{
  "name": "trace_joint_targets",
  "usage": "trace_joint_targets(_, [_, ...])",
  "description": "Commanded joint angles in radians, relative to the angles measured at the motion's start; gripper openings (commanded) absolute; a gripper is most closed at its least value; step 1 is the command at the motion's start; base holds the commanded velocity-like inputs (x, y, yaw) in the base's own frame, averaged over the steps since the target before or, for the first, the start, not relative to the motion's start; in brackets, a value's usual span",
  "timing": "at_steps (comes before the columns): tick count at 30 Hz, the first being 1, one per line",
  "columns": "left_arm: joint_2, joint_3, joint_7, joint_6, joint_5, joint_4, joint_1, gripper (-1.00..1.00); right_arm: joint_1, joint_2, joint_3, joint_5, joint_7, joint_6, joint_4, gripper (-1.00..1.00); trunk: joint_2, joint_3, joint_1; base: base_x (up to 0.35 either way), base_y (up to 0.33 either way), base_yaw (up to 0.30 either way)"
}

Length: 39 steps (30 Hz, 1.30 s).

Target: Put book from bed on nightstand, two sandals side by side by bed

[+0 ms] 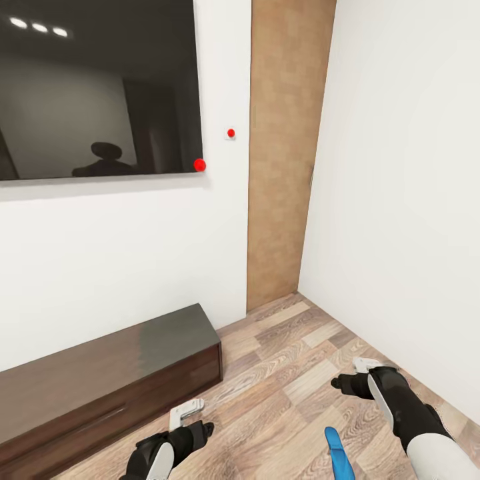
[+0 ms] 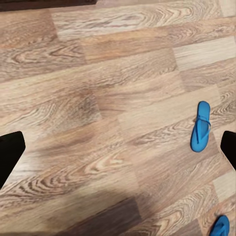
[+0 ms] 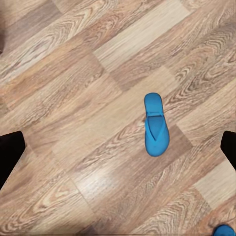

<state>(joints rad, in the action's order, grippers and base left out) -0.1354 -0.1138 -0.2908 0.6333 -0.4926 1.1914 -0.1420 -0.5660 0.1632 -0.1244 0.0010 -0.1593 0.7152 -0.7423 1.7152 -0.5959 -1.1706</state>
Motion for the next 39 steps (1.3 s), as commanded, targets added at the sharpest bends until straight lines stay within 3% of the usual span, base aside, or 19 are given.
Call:
trace_joint_targets(1, [0.000, 0.001, -0.010, 0.003, -0.012, 0.005, -0.001, 1.00, -0.004, -0.005, -0.001, 0.002, -0.001, 0.005, 0.011, 1.00, 0.008, -0.004, -0.004, 0.000, 0.000, -0.002])
trace_joint_targets(5, [0.001, 0.004, -0.010, 0.014, -0.013, 0.018, -0.001, 1.00, -0.016, -0.014, 0.003, 0.004, 0.010, 0.005, 0.038, 1.00, 0.036, -0.017, -0.019, 0.000, 0.000, -0.001])
trace_joint_targets(7, [0.000, 0.006, -0.010, 0.056, -0.013, 0.036, -0.008, 1.00, -0.041, -0.021, 0.009, 0.006, 0.029, 0.005, 0.073, 1.00, 0.050, -0.023, -0.027, 0.000, 0.000, 0.000])
trace_joint_targets(9, [0.001, 0.008, -0.012, 0.131, -0.012, 0.044, -0.052, 1.00, -0.084, -0.029, 0.016, 0.007, 0.058, 0.005, 0.147, 1.00, 0.064, -0.029, -0.035, 0.000, 0.000, 0.000])
trace_joint_targets(13, [0.001, 0.007, -0.014, 0.175, -0.013, -0.023, -0.119, 1.00, -0.123, -0.032, 0.021, 0.007, 0.074, 0.004, 0.236, 1.00, 0.092, -0.042, -0.050, 0.000, 0.000, 0.000])
trace_joint_targets(22, [-0.001, 0.003, -0.004, 0.153, -0.022, -0.162, -0.171, 1.00, -0.148, -0.035, 0.028, 0.008, 0.083, -0.001, 0.288, 1.00, 0.155, -0.070, -0.084, 0.000, 0.000, -0.060])
trace_joint_targets(33, [0.001, 0.004, -0.003, 0.143, -0.105, -0.184, -0.174, 1.00, -0.150, -0.037, 0.030, 0.037, 0.085, -0.009, 0.294, 1.00, 0.232, -0.105, -0.127, 0.000, 0.000, -0.237])
trace_joint_targets(39, [0.004, 0.006, -0.007, 0.141, -0.119, -0.188, -0.172, 1.00, -0.150, -0.036, 0.031, 0.053, 0.083, -0.013, 0.293, 1.00, 0.274, -0.123, -0.150, 0.000, 0.000, -0.259])
